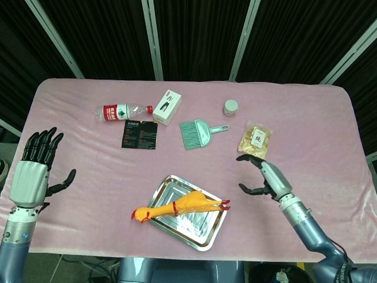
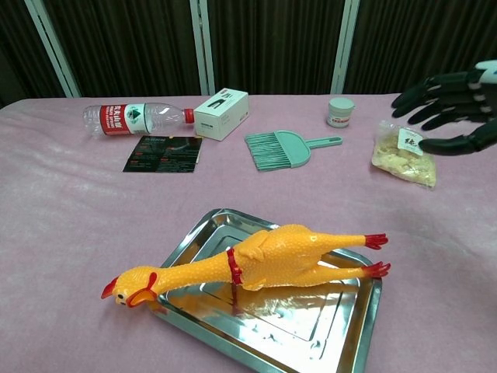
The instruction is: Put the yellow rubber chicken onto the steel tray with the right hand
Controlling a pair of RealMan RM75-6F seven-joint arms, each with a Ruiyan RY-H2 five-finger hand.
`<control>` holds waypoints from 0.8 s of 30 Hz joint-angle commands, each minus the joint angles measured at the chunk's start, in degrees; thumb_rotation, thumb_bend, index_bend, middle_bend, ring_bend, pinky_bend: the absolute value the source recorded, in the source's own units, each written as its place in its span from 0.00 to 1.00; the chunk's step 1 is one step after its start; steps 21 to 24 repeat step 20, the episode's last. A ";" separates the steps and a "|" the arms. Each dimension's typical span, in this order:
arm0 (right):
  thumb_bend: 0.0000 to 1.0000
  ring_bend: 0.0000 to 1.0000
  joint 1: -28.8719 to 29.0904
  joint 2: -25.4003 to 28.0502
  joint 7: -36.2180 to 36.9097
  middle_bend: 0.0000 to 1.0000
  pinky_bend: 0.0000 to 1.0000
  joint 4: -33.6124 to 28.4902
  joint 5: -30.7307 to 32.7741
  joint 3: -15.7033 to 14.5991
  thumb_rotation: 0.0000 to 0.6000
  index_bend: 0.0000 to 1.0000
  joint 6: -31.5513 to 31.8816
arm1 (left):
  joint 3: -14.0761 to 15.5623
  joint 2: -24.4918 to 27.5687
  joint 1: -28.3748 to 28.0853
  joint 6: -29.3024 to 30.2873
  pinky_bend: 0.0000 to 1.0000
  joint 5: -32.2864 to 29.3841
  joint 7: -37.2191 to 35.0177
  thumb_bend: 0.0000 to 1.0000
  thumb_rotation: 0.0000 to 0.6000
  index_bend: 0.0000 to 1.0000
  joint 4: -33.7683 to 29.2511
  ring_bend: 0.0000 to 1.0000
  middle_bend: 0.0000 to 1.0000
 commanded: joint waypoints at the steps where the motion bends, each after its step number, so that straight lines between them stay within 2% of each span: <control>1: 0.33 0.20 -3.64 -0.27 -10.12 0.23 0.16 4.73 -0.18 0.62 1.00 0.28 8.69 | 0.85 0.77 1.09 -0.33 0.04 -0.97 -0.47 0.31 1.00 0.06 0.36 0.00 0.00; 4: 0.33 0.20 -5.86 -1.46 -17.24 0.23 0.16 8.45 -0.84 0.00 1.00 0.28 14.35 | 2.15 2.00 2.29 -1.23 0.04 -2.11 -0.29 0.31 1.00 0.07 -0.02 0.00 0.00; 7: 0.33 0.17 -7.93 -1.89 -19.81 0.23 0.12 10.03 -1.16 -0.97 1.00 0.28 17.40 | 3.39 3.23 3.33 -2.11 0.04 -3.05 -0.08 0.31 1.00 0.07 -0.59 0.00 0.00; 12: 0.33 0.11 -11.71 -1.40 -20.19 0.23 0.03 10.70 -1.67 -3.41 1.00 0.28 20.54 | 5.58 4.27 4.94 -2.89 0.04 -3.23 -0.37 0.31 1.00 0.07 -1.05 0.00 0.00; 20: 0.33 0.09 -18.09 -1.78 -17.40 0.23 0.03 10.44 -5.93 -7.19 1.00 0.25 27.57 | 9.87 5.38 8.48 -1.26 0.04 0.56 -1.95 0.31 1.00 0.07 -1.02 0.00 0.00; 24: 0.33 0.09 -18.09 -1.78 -17.40 0.23 0.03 10.44 -5.93 -7.19 1.00 0.25 27.57 | 9.87 5.38 8.48 -1.26 0.04 0.56 -1.95 0.31 1.00 0.07 -1.02 0.00 0.00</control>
